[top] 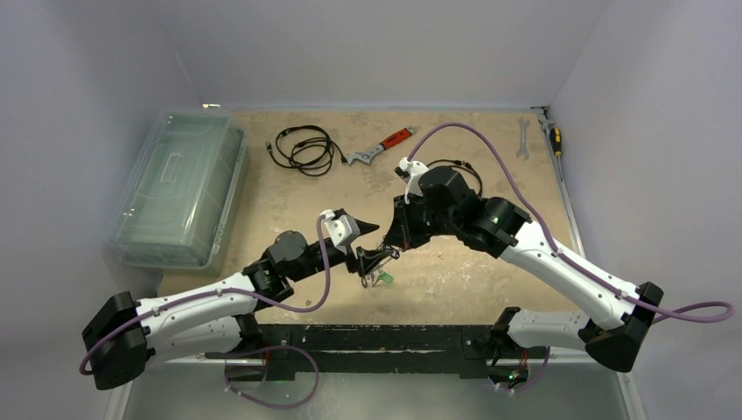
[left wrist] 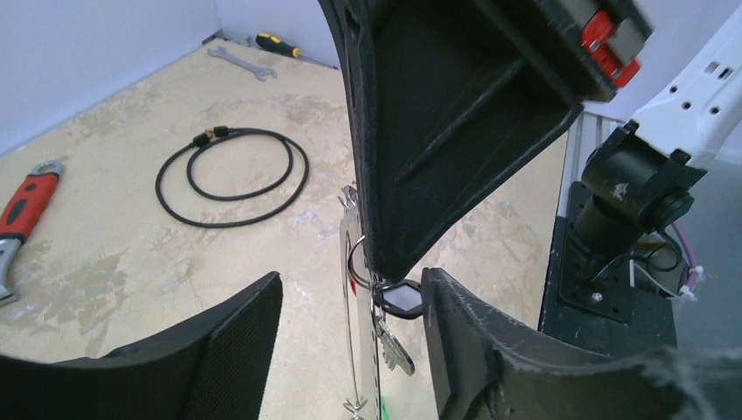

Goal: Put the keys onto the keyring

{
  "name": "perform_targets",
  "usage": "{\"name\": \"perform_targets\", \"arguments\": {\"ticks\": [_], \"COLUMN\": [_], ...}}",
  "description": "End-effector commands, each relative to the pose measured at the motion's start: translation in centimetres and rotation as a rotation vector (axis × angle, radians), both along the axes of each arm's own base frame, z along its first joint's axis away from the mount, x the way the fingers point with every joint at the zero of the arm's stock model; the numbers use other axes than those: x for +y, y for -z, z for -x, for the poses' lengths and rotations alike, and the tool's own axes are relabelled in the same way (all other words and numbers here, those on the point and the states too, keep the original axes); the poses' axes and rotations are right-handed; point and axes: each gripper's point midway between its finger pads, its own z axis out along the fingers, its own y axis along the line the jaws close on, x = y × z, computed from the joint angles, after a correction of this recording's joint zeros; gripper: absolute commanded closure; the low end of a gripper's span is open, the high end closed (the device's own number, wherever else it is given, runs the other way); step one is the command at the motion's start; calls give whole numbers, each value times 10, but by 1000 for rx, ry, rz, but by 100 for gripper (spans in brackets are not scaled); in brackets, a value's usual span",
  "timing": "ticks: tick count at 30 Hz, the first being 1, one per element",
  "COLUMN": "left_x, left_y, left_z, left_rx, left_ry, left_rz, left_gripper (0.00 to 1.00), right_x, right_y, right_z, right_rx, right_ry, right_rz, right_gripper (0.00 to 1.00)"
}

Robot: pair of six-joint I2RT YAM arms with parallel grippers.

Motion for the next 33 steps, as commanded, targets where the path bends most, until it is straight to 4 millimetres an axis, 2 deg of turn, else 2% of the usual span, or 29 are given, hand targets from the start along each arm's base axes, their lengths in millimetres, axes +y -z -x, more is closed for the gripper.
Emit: {"name": "perform_targets", "arguments": {"ticks": [1, 7, 13, 15, 20, 29, 33], "left_x": [-6, -10, -10, -11, -12, -7, -2], "left_y": [-6, -5, -11, -12, -6, 0, 0], "left_z": [-2, -3, 0, 1, -1, 1, -5], "left_rx": [-13, -63, -109, -122, -146, -154, -152], "left_ry": [8, 21, 42, 48, 50, 47, -2], "left_rz": [6, -8, 21, 19, -14, -29, -24], "left_gripper": [45, 63, 66, 71, 100, 100, 100], "right_x": [3, 3, 4, 4, 6, 10, 13], "right_y": [-39, -40, -35, -34, -35, -35, -31], "right_z": [0, 3, 3, 3, 3, 1, 1], "right_rx": [-79, -73, -53, -51, -49, -46, -28], "right_ry": [-25, -35, -37, -35, -39, -46, -61], "right_rz": [-92, -95, -84, -79, -83, -80, -68], "right_gripper": [100, 100, 100, 100, 100, 100, 98]}}
